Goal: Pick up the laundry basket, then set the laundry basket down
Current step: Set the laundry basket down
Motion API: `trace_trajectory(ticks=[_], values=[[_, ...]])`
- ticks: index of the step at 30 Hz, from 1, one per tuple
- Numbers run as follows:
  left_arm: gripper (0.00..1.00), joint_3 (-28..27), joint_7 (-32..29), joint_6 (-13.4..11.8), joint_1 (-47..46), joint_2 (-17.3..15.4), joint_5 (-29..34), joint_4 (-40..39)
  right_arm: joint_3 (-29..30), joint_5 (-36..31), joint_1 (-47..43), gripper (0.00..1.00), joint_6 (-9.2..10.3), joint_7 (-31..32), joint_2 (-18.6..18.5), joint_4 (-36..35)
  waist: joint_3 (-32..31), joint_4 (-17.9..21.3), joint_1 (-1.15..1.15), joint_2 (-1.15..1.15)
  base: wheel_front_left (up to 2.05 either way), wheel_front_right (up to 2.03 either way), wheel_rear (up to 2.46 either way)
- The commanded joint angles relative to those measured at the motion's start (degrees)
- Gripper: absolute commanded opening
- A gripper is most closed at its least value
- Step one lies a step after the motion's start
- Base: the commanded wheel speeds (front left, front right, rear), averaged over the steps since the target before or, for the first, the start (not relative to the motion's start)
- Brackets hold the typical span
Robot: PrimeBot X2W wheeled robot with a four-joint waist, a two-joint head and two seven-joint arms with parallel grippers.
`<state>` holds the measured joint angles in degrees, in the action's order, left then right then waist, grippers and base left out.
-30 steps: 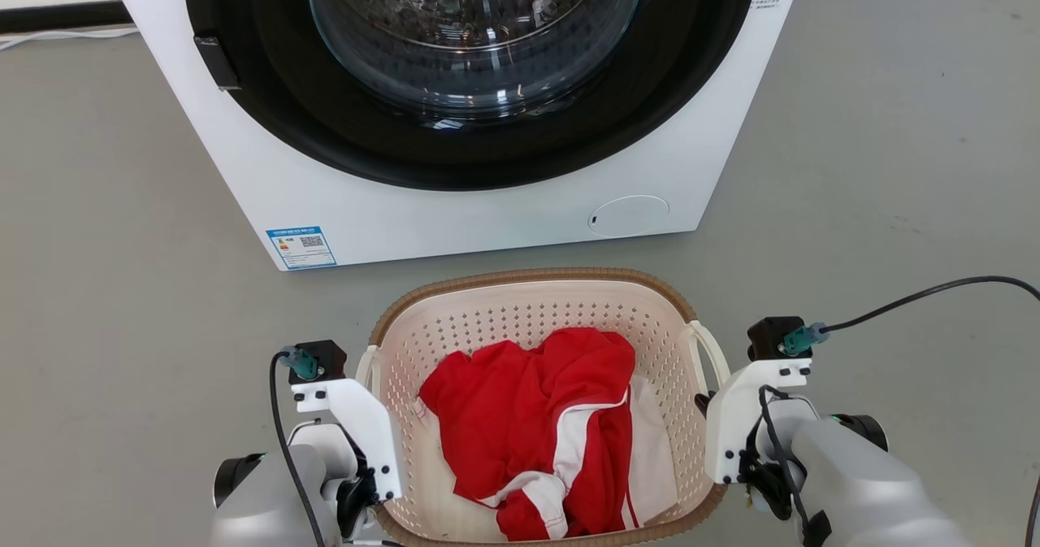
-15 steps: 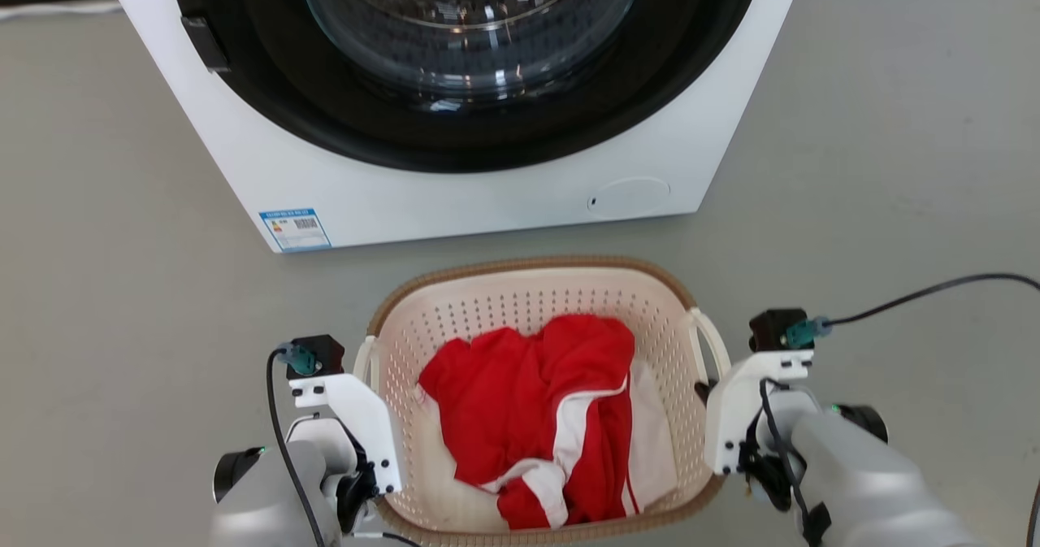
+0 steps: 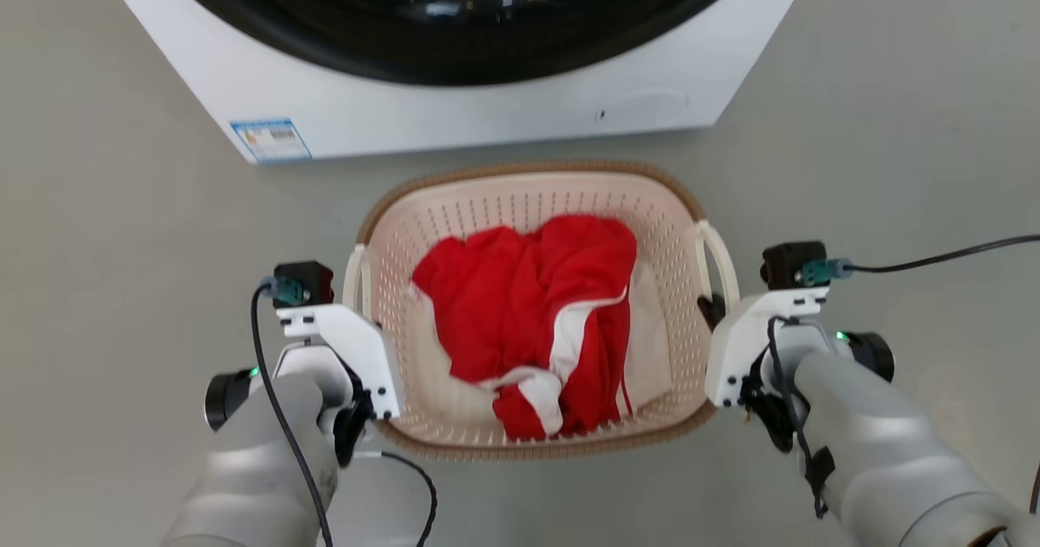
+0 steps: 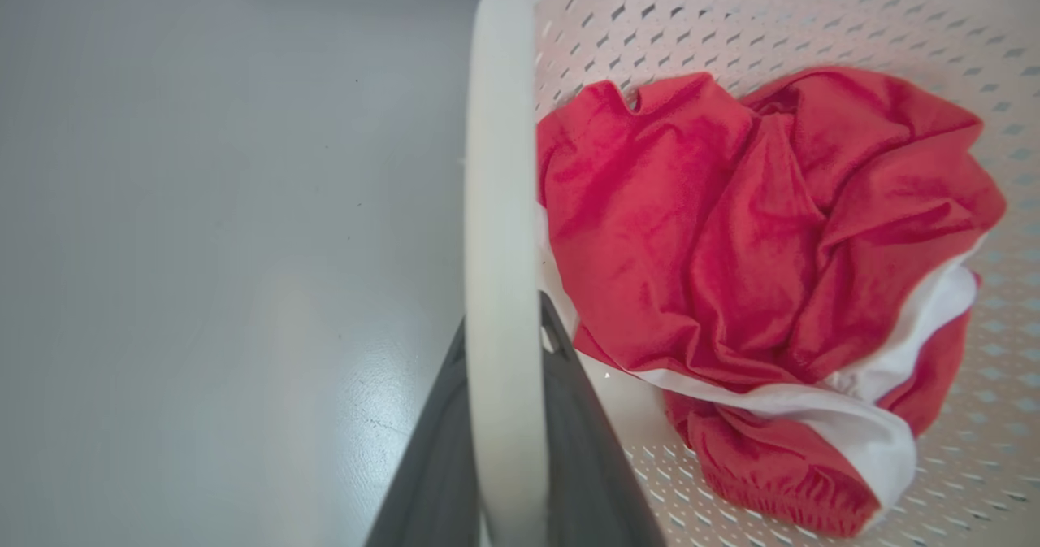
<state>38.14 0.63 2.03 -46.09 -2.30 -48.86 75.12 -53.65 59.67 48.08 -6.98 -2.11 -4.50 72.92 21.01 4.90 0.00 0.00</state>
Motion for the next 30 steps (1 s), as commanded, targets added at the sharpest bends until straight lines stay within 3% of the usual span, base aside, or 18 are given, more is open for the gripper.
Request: trace_trajectory(ticks=[1, 30], values=[[0.0, -0.85, 1.46, -0.12, -2.75, -0.86, 0.62, -1.16, -0.61, 0.47, 0.48, 0.0, -0.51, -1.65, 0.88, -1.47, 2.66, -0.19, 0.0, 0.0, 0.0, 0.0, 0.0], [0.0, -0.63, 12.19, -1.68, -13.92, -1.81, 1.59, -1.16, -3.37, 4.04, 8.18, 0.0, -0.51, -11.03, -1.73, -5.76, 22.02, -1.62, 0.0, 0.0, 0.0, 0.0, 0.0]])
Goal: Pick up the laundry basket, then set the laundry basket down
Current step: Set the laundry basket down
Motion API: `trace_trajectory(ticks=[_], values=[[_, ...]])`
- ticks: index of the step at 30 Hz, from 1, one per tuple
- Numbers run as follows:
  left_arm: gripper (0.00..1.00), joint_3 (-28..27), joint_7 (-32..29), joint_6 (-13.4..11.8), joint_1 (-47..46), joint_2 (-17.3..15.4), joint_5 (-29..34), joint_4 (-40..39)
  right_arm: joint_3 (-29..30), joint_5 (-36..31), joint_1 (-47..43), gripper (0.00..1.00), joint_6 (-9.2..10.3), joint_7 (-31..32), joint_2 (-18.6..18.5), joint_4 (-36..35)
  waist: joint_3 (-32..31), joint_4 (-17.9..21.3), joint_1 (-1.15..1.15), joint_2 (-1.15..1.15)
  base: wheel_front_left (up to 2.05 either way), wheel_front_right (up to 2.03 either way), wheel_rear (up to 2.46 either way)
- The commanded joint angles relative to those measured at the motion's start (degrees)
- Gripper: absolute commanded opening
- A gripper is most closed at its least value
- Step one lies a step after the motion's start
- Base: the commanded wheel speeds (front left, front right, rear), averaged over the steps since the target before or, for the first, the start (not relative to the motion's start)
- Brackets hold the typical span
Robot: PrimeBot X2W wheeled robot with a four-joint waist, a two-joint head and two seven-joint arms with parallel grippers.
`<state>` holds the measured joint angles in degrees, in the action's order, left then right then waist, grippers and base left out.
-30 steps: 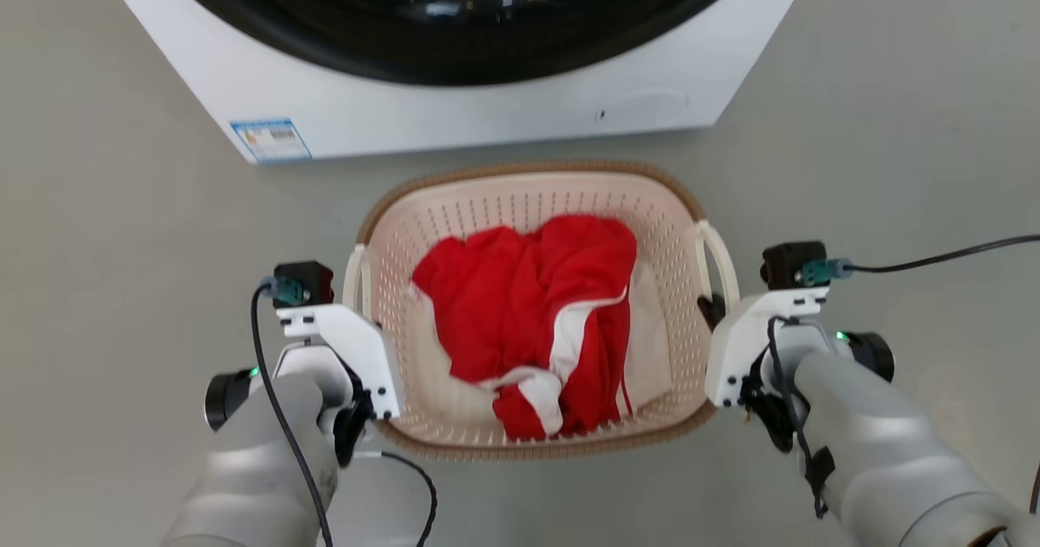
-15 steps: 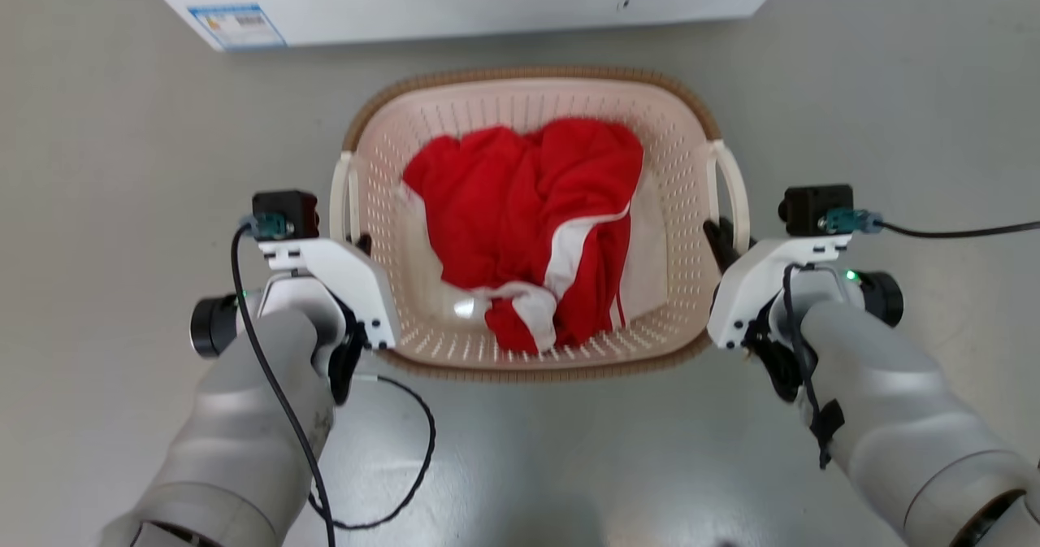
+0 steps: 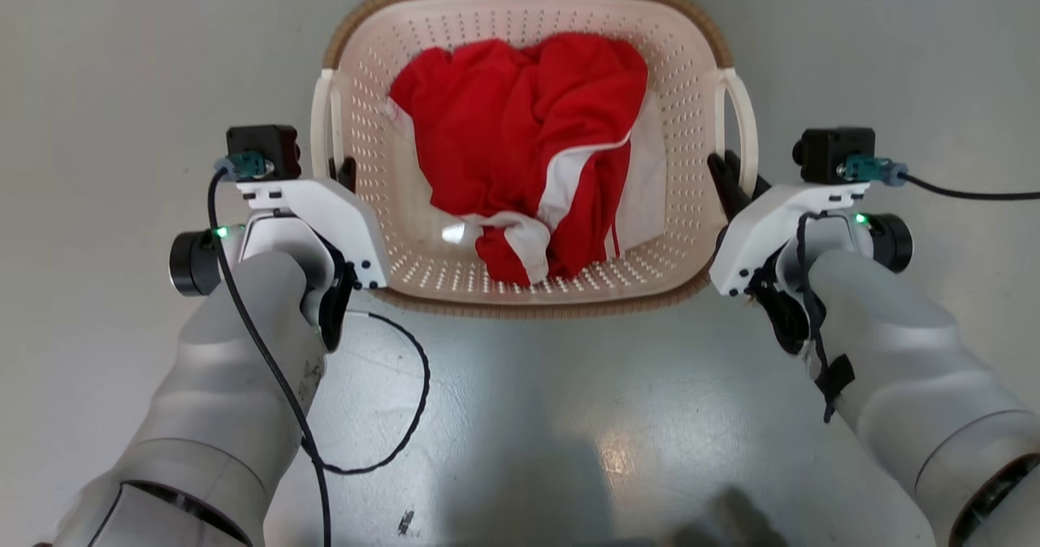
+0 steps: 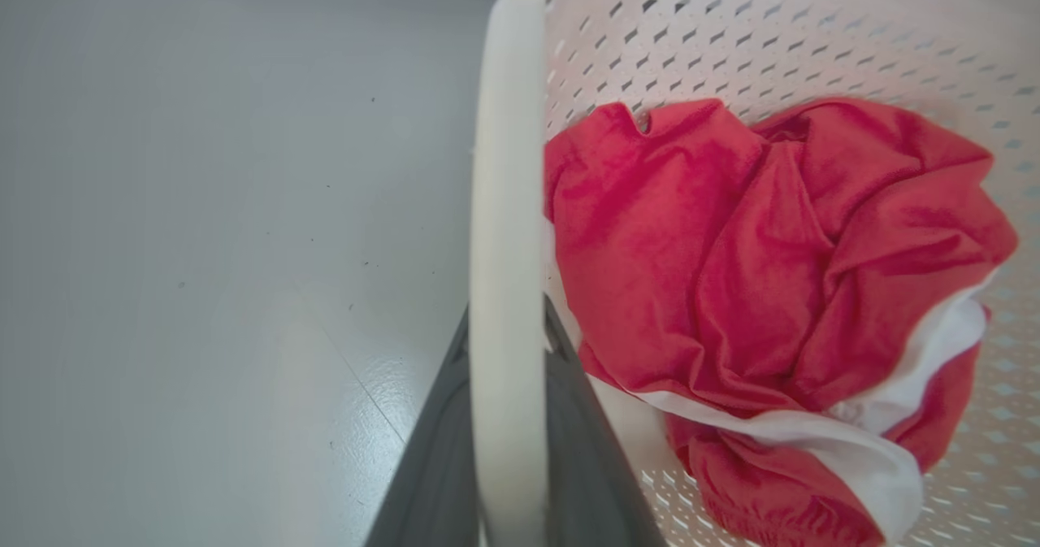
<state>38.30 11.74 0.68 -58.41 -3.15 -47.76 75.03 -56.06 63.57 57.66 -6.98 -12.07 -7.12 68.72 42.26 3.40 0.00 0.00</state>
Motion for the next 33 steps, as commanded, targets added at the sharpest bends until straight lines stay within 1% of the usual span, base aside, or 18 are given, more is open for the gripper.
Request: trace_trajectory(ticks=[1, 14, 22, 29, 33], values=[[0.0, -0.81, 1.31, -0.37, -1.9, -0.95, 0.51, -1.08, -1.11, 0.25, -1.14, 0.0, -0.51, -1.24, 0.78, -1.68, 1.21, -0.17, 0.0, 0.0, 0.0, 0.0, 0.0], [0.0, -0.9, 2.99, -0.66, -5.63, -0.93, 1.19, -1.08, -2.01, 1.42, 2.23, 0.0, -0.51, -2.64, -0.65, -2.63, 6.55, -0.29, 0.0, 0.0, 0.0, 0.0, 0.0], [0.0, -1.56, 3.22, -1.16, -7.01, -0.95, 1.5, -1.46, -2.45, 1.77, 3.39, 0.0, -0.51, -2.89, -1.33, -3.95, 8.82, -0.66, 0.0, 0.0, 0.0, 0.0, 0.0], [0.0, -3.42, 3.25, -2.14, -7.35, -1.28, 2.59, -4.51, -0.72, 0.4, 4.61, 0.0, -0.51, -2.92, -2.34, -5.26, 10.65, -1.07, 0.0, 0.0, 0.0, 0.0, 0.0], [0.0, -4.24, 3.25, -2.48, -7.0, -1.15, 3.37, -5.0, 0.36, -0.78, 4.58, 0.0, -0.51, -2.92, -2.47, -5.46, 11.18, -1.26, 0.0, 0.0, 0.0, 0.0, 0.0]])
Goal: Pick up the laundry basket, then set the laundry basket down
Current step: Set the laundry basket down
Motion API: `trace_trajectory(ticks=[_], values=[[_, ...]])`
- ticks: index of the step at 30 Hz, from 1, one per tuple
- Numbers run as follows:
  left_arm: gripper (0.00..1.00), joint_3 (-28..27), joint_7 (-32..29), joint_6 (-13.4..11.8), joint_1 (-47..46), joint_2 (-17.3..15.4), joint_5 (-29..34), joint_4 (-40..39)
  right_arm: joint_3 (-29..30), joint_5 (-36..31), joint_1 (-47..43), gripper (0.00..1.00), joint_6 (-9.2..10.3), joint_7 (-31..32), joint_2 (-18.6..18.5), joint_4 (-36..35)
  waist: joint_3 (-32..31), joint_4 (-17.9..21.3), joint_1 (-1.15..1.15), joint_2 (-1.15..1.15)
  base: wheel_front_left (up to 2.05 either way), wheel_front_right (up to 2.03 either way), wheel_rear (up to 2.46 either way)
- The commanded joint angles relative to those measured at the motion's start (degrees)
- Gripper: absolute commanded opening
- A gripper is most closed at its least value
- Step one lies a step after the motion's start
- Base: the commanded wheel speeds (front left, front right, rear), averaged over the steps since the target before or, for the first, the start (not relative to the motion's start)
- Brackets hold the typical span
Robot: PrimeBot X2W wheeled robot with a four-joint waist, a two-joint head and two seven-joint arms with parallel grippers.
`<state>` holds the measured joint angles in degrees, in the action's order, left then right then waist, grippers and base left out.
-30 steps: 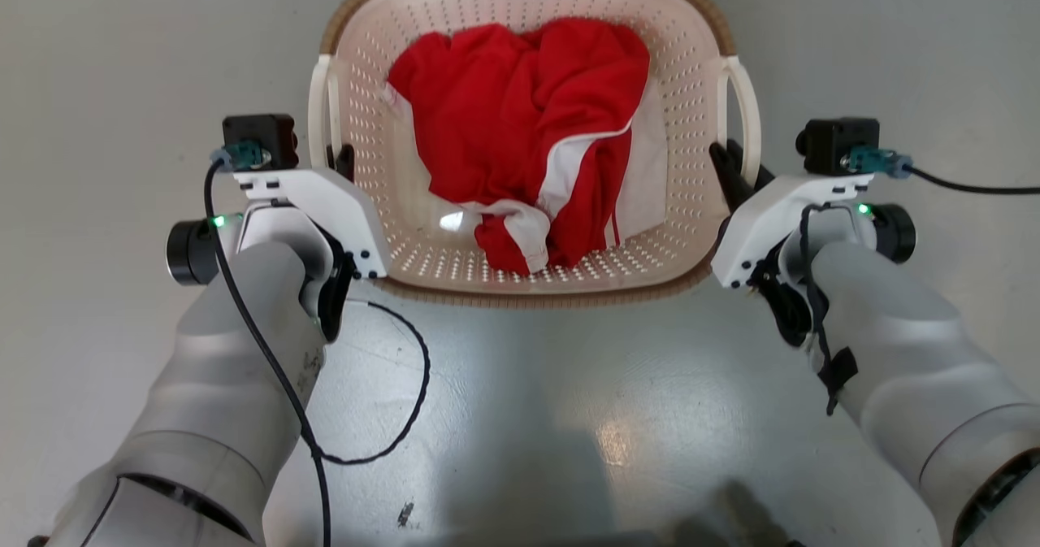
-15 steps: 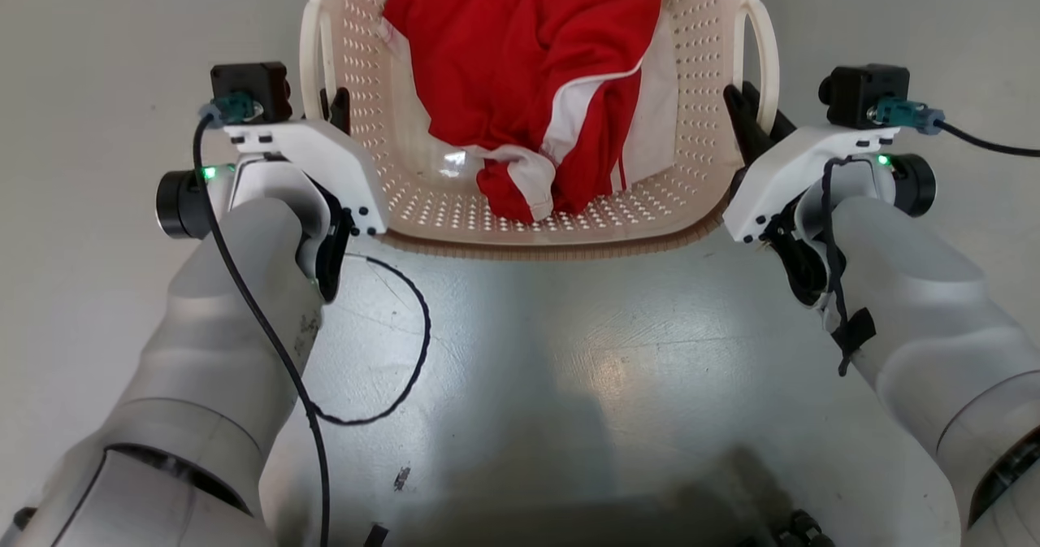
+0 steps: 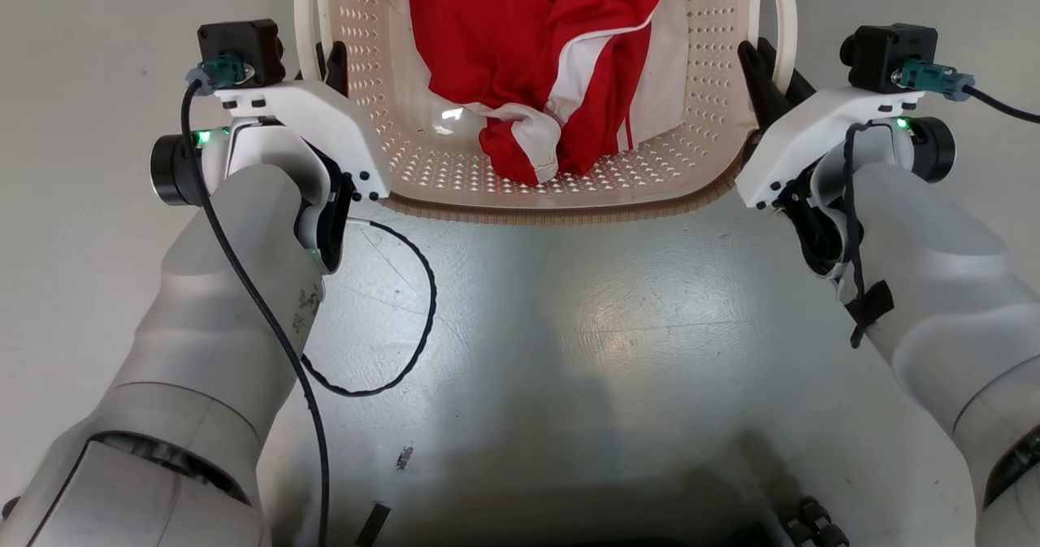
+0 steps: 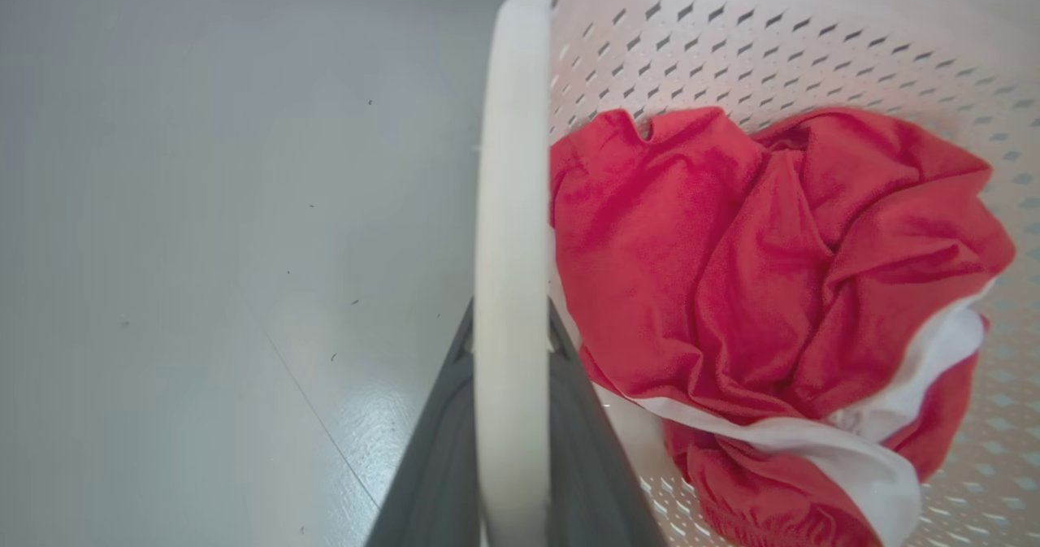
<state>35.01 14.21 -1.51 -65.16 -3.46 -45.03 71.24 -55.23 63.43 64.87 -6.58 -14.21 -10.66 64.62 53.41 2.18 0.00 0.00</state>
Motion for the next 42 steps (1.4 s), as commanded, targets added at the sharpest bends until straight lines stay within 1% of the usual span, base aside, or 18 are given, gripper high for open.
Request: trace_trajectory(ticks=[1, 12, 13, 14, 15, 16, 17, 18, 22, 32, 38, 42], values=[[0.0, -1.09, 0.78, -0.29, -0.22, -0.78, 0.79, -1.2, -0.26, -0.87, -2.69, 0.0, -0.91, -0.78, 1.07, -1.36, 0.13, -0.1, 0.0, 0.0, 0.0, 0.0, 0.0], [0.0, -2.31, 0.78, 0.09, -0.06, -0.29, 2.23, -0.45, 0.81, -1.8, -3.43, 0.0, -0.91, -0.78, 1.77, -0.66, 0.44, -0.2, 0.0, 0.0, 0.0, 0.0, 0.0], [0.04, -2.38, 0.78, 0.15, -0.04, -0.25, 2.3, -0.31, 0.8, -1.76, -3.47, 0.0, -0.91, -0.78, 1.84, -0.55, 0.4, -0.18, 0.0, 0.0, 0.0, 0.0, 0.0], [0.04, -2.38, 0.78, 0.15, -0.04, -0.25, 2.3, -0.31, 0.8, -1.76, -3.47, 0.0, -0.91, -0.78, 1.84, -0.55, 0.4, -0.18, 0.0, 0.0, 0.0, 0.0, 0.0], [0.32, -2.45, 0.78, 0.2, 0.01, -0.22, 2.36, -0.14, 0.8, -1.7, -3.5, 0.14, -0.91, -0.78, 1.9, -0.43, 0.35, -0.16, 0.0, 0.0, 0.0, 0.0, 0.0], [0.57, -2.47, 0.78, 0.3, 0.09, -0.17, 2.38, 0.08, 0.82, -1.62, -3.54, 0.44, -0.91, -0.78, 1.98, -0.24, 0.28, -0.13, 0.0, 0.0, 0.0, 0.0, 0.0], [0.87, -2.49, 0.78, 0.39, 0.15, -0.13, 2.37, 0.3, 0.85, -1.49, -3.58, 0.95, -0.91, -0.78, 2.08, 0.09, 0.21, -0.11, 0.0, 0.0, 0.0, 0.0, 0.0], [1.0, -2.49, 0.78, 0.48, 0.21, -0.09, 2.35, 0.54, 0.86, -1.37, -3.61, 1.0, -0.91, -0.78, 2.21, 0.45, 0.13, -0.08, 0.0, 0.0, 0.0, 0.0, 0.0], [1.0, -2.41, 0.78, 0.91, 0.3, 0.06, 2.21, 1.27, 1.16, -1.31, -3.38, 1.0, -0.91, -0.78, 2.47, 1.21, -0.06, -0.03, 0.0, 0.0, 0.0, 0.0, 0.0], [1.0, -3.0, 0.79, 0.84, 0.58, 0.06, 2.6, 1.81, 1.92, -1.78, -3.47, 1.0, -0.91, -0.79, 2.57, 1.85, -1.2, 0.17, 0.0, 0.0, 0.0, 0.0, 0.0], [1.0, -3.53, 0.79, 0.98, 2.03, -0.53, 3.07, 1.71, 3.04, -2.05, -4.34, 1.0, -0.91, -0.79, 2.6, 2.76, -3.7, 0.8, 0.0, 0.0, 0.0, 0.0, 0.0], [1.0, -4.7, 0.79, 0.99, 3.91, -1.35, 3.74, -0.7, 4.33, -2.19, -5.37, 1.0, -0.91, -0.79, 2.9, 3.58, -6.1, 1.11, 0.0, 0.0, 0.0, 0.0, 0.0]])
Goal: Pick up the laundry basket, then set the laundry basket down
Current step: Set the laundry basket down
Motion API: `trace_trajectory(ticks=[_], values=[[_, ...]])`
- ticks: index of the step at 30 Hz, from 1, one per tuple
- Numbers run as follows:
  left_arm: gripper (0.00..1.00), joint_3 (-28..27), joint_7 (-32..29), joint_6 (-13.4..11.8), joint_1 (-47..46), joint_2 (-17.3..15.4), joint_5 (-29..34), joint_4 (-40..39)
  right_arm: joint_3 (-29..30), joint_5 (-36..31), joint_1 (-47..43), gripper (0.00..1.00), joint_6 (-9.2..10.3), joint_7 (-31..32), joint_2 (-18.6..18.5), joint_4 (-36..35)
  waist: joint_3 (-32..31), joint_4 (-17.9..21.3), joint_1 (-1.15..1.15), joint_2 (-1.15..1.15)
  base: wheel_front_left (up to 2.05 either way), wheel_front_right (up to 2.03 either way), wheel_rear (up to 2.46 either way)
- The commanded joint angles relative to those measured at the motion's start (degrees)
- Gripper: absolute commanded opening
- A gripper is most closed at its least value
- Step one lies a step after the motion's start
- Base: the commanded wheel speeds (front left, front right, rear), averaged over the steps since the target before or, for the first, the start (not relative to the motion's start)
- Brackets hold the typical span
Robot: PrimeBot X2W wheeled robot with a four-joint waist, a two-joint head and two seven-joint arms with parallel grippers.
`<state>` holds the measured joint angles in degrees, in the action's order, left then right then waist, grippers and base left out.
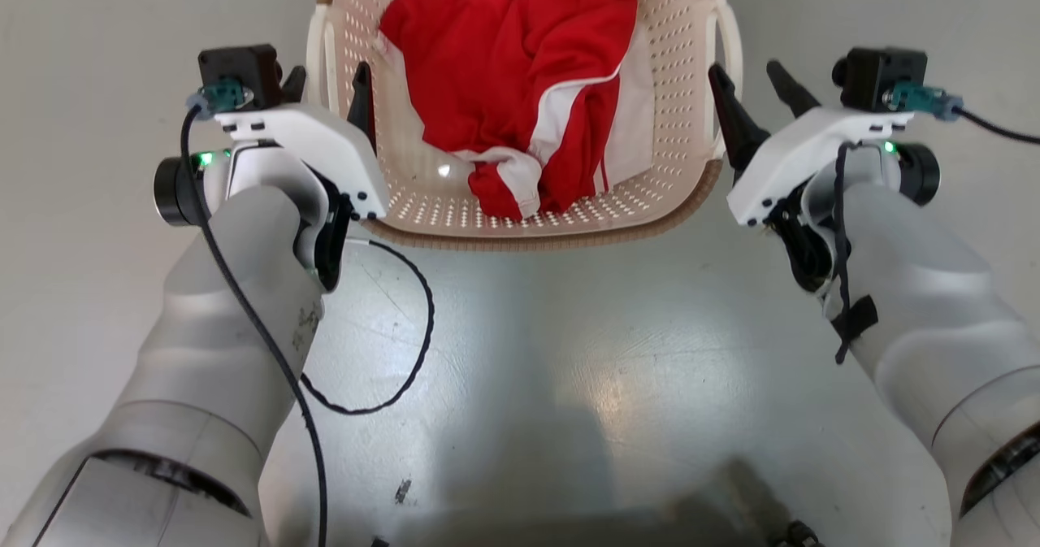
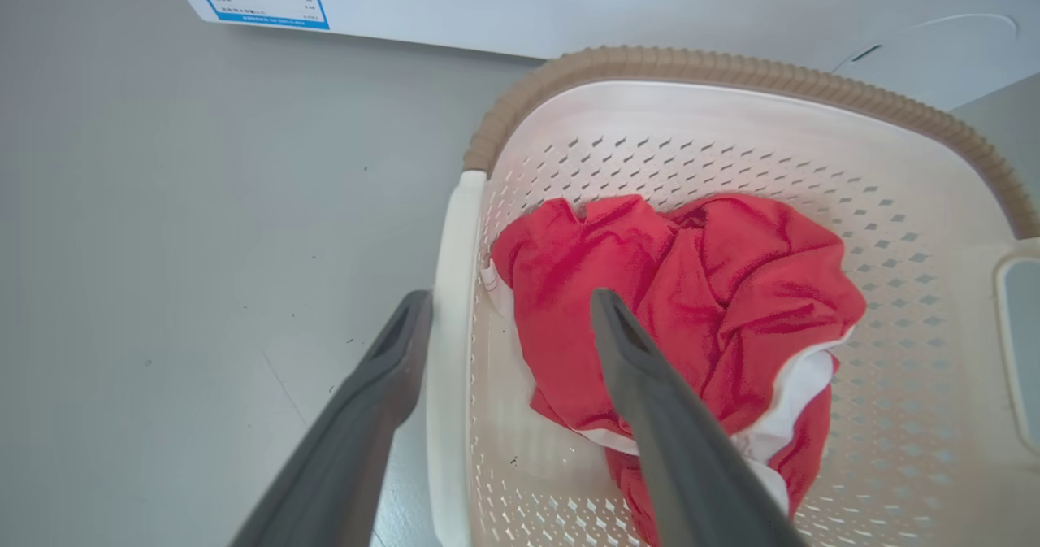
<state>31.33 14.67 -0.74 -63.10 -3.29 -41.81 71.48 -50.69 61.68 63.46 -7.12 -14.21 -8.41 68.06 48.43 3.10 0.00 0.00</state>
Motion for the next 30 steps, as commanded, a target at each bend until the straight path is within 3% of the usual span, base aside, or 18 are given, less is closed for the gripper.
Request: trace_trajectory(ticks=[1, 9, 14, 30], values=[[1.0, -1.35, 0.32, 0.26, 2.49, -1.66, 0.7, -1.38, 0.02, -0.57, -4.31, 1.0, -0.36, -0.79, 0.58, 0.16, -1.8, 0.22, 0.0, 0.0, 0.0, 0.0, 0.0], [1.0, -4.38, 0.32, 0.91, 7.86, -2.78, 2.53, -5.32, 3.32, -1.66, -7.88, 1.0, -0.36, -0.79, 0.03, -1.54, -8.43, 1.01, 0.0, 0.0, 0.0, 0.0, 0.0], [1.0, -7.54, 0.33, 1.6, 13.82, -3.11, 5.57, -10.04, 7.27, -4.95, -12.87, 1.0, -0.36, -0.79, -0.84, -5.31, -15.39, 1.79, 0.0, 0.0, 0.0, 0.0, 0.0], [1.0, -17.14, 0.33, 3.95, 28.7, -1.8, 14.42, -23.85, 20.82, -16.39, -27.05, 1.0, -0.36, -0.79, -2.03, -17.0, -28.81, 1.41, 0.0, 0.0, 0.0, 0.0, 0.0]])
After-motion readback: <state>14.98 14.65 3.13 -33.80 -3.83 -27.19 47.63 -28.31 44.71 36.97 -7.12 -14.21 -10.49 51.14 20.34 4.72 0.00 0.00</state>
